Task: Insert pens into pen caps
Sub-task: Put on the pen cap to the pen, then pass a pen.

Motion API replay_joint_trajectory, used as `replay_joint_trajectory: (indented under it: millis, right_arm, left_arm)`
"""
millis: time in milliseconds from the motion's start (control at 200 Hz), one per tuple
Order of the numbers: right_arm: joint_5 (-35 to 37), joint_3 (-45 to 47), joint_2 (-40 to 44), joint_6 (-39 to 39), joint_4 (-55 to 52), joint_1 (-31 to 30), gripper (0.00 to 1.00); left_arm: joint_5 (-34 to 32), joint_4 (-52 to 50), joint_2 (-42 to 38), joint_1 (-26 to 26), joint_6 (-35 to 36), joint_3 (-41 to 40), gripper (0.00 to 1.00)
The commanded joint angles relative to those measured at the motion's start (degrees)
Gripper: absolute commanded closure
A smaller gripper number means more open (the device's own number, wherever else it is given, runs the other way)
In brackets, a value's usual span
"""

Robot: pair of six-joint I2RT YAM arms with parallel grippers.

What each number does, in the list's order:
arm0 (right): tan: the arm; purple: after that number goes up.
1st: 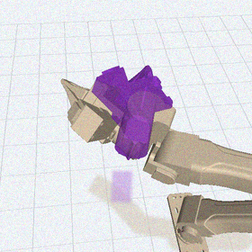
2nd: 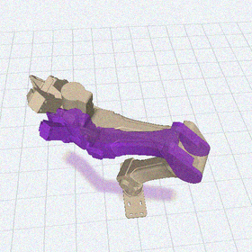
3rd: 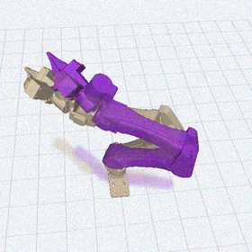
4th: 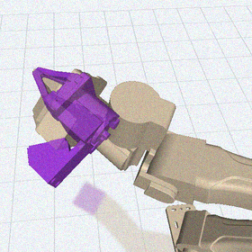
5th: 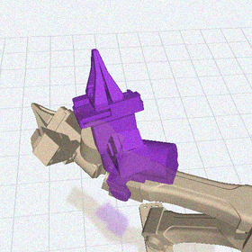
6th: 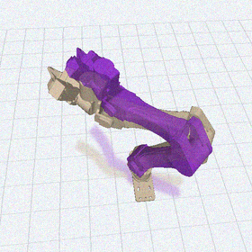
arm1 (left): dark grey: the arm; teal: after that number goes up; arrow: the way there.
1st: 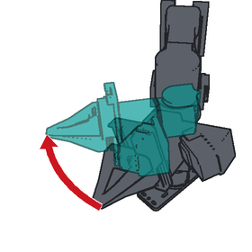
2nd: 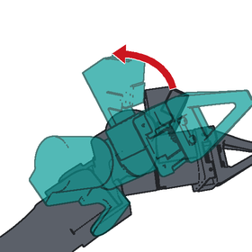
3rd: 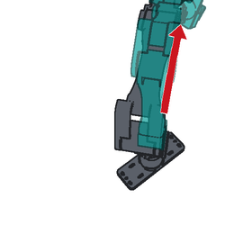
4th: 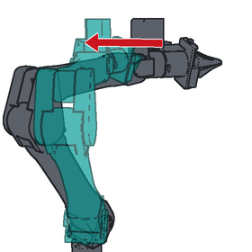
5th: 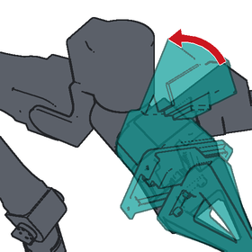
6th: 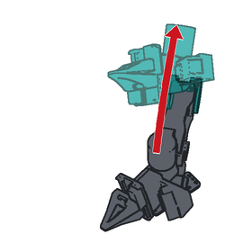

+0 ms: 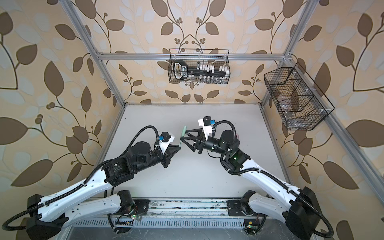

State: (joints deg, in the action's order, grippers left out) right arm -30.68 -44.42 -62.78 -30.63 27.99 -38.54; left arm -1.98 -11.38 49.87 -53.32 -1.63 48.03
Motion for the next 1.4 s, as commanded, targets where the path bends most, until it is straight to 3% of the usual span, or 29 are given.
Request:
replay_joint_trajectory:
  millis: [0, 180, 420, 545, 765, 795, 840, 950, 1125, 1395]
  right_arm:
    - [-2.8, -2.9, -1.2, 0.6, -1.6, 0.1, 0.39]
    - [-3.7, -4.2, -3.5, 0.2, -1.5, 0.1, 0.41]
    - [-4.3, -4.8, -5.2, 0.7, -1.5, -0.5, 0.54]
    - [-4.6, -5.0, -5.6, 0.8, -1.6, -0.6, 0.65]
    - [-4.6, -5.8, -6.2, 0.9, -3.4, -0.2, 0.95]
    - [-4.5, -6.0, -6.3, 0.8, -4.2, 0.0, 0.98]
    - [-4.5, -6.2, -6.3, 0.4, -4.9, 0.4, 1.0]
    - [-4.1, -6.6, -6.2, -1.4, -7.2, 2.3, 1.0]
    - [-4.8, -6.3, -6.1, -1.2, -8.0, 1.9, 1.0]
    - [-3.9, -5.4, -5.3, -0.4, -6.9, 0.8, 1.0]
  left_arm:
    - [0.6, 1.8, -0.4, -0.3, -0.1, 1.1, 1.0]
    - [0.7, 1.4, -0.2, -0.3, -0.2, 1.3, 1.0]
    - [0.5, 1.2, 0.5, -0.3, -0.1, 1.7, 1.0]
    - [0.0, 1.3, 0.9, -0.3, 0.0, 1.6, 1.0]
    - [-1.1, 1.0, 2.1, -0.2, -0.5, 2.5, 1.0]
    - [-1.1, 0.6, 2.2, -0.2, -0.5, 2.9, 0.89]
    - [-0.8, -0.2, 2.5, -0.1, -0.7, 3.6, 0.61]
    - [0.0, -1.8, 2.7, 0.4, -0.7, 4.7, 0.43]
    - [4.9, -2.5, 3.3, 3.3, -1.8, 5.7, 0.41]
    - [13.2, -1.1, 6.0, 7.2, -3.7, 6.4, 0.5]
